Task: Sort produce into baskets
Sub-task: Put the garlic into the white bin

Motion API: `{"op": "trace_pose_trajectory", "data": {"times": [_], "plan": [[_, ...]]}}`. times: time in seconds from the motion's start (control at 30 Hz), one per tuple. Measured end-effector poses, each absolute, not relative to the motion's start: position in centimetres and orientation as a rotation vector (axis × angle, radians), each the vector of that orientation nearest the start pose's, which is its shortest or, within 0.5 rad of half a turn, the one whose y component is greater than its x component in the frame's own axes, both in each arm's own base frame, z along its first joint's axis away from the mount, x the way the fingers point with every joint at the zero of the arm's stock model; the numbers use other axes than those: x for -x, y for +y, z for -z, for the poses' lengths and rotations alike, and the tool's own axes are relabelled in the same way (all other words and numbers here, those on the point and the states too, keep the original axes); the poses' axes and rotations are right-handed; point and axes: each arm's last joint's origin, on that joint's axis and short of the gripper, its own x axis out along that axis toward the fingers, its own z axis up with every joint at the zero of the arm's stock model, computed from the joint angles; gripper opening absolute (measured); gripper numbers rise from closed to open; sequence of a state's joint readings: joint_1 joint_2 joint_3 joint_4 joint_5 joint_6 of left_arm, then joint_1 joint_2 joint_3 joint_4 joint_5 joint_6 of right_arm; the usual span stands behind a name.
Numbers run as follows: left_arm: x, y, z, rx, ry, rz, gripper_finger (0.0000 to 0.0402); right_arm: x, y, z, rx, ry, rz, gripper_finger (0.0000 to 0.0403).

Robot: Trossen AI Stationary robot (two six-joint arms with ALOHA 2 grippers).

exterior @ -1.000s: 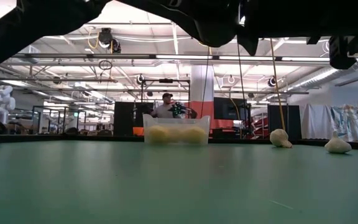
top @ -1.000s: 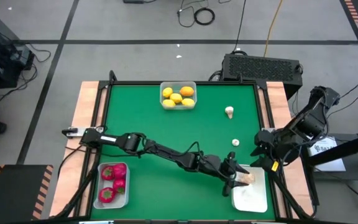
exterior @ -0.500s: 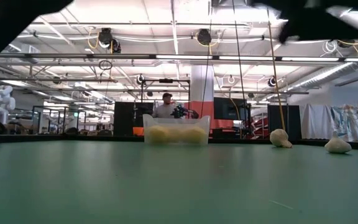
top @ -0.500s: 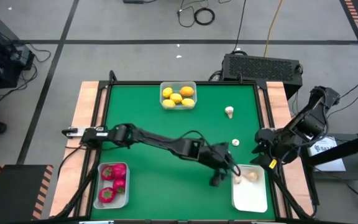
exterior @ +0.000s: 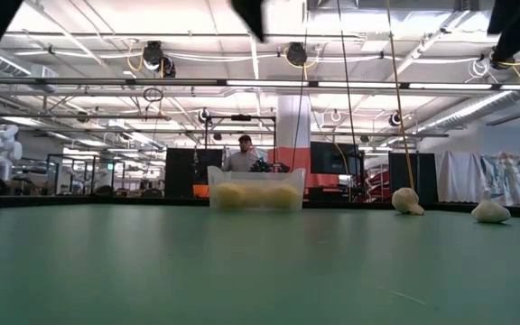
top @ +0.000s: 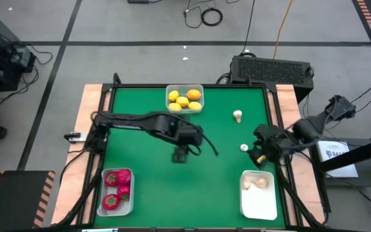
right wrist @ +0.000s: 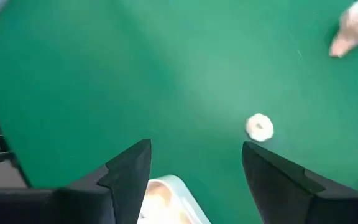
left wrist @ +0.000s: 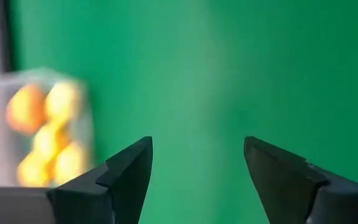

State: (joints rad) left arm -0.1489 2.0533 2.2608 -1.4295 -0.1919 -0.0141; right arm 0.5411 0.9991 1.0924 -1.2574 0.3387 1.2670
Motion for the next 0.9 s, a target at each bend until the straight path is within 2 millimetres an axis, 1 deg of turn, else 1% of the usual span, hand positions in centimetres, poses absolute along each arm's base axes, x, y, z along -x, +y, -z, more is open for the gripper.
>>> {"op": "trace_pose_trajectory", "data": {"times": [0.07,0.13,0.2,0.3,0.43,0.53,0.6,0.7,0.8,0.9], "plan": [[-38.2,-5.1,-36.4,-0.226,1.262,-0.083,0.0260,-14.5,6.3,-31.7,-0.657,1.016,0.520,0.0242],[-36.7,-4.6,-37.0,-0.238,1.285,-0.102,0.0260,-15.2,5.4,-31.2,-0.683,1.064,0.579,0.0242],[-35.2,-3.9,-37.4,-0.230,1.288,-0.113,0.0260,-15.8,4.4,-30.8,-0.712,1.098,0.656,0.0242],[-32.1,-2.7,-38.0,-0.209,1.278,-0.136,0.0260,-16.9,3.3,-30.0,-0.717,1.132,0.725,0.0242],[-28.2,-1.1,-37.1,-0.108,1.211,-0.219,0.0260,-18.1,2.1,-28.7,-0.726,1.190,0.759,0.0242],[-25.9,-0.5,-36.3,0.011,1.076,-0.281,0.0260,-18.6,1.3,-27.0,-0.729,1.251,0.788,0.0242],[-25.0,-0.5,-35.7,0.080,0.993,-0.294,0.0260,-18.6,0.7,-25.7,-0.737,1.280,0.800,0.0245],[-24.3,-0.9,-35.0,0.134,0.895,-0.268,0.0260,-18.8,0.0,-23.5,-0.776,1.297,0.740,0.0258],[-24.3,-1.1,-34.9,0.144,0.825,-0.252,0.0260,-18.8,-0.6,-22.0,-0.795,1.288,0.729,0.0278],[-24.6,-1.1,-34.6,0.146,0.815,-0.250,0.0260,-18.4,-1.3,-21.0,-0.794,1.286,0.781,0.0298]]}}
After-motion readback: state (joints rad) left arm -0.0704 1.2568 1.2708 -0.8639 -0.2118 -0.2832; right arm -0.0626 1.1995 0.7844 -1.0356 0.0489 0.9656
